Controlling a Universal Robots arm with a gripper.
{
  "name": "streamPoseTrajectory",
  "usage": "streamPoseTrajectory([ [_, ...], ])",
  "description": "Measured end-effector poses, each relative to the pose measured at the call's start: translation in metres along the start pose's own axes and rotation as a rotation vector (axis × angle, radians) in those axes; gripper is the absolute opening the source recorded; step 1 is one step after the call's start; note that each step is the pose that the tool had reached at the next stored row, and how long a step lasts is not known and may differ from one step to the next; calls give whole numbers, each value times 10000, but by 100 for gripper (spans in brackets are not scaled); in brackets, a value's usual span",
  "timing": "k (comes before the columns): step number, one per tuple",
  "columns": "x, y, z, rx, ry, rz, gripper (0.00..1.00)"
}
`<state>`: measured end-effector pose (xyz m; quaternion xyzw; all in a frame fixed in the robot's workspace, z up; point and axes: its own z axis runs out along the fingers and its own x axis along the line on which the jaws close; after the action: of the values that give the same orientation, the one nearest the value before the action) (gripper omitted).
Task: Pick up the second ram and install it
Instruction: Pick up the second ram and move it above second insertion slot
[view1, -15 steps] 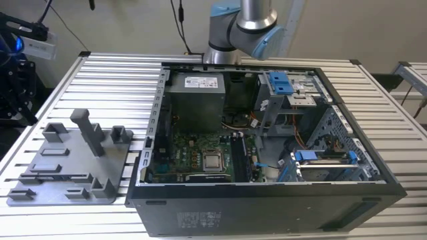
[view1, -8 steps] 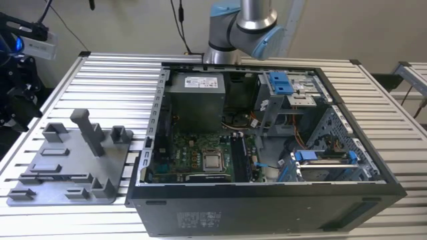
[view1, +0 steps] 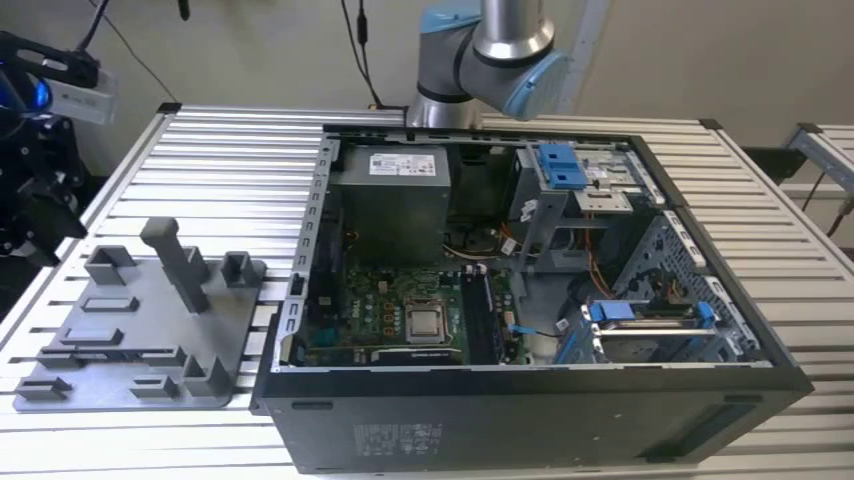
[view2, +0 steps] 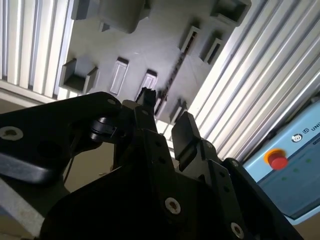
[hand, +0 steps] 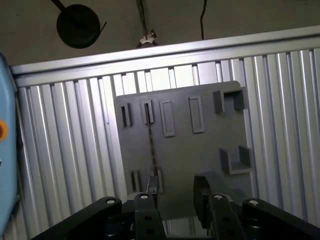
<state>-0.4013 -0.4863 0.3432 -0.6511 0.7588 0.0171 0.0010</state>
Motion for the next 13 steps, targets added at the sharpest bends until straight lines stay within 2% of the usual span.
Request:
streamPoseTrajectory([
  [13, 4, -1, 147, 2, 0, -73, 42],
])
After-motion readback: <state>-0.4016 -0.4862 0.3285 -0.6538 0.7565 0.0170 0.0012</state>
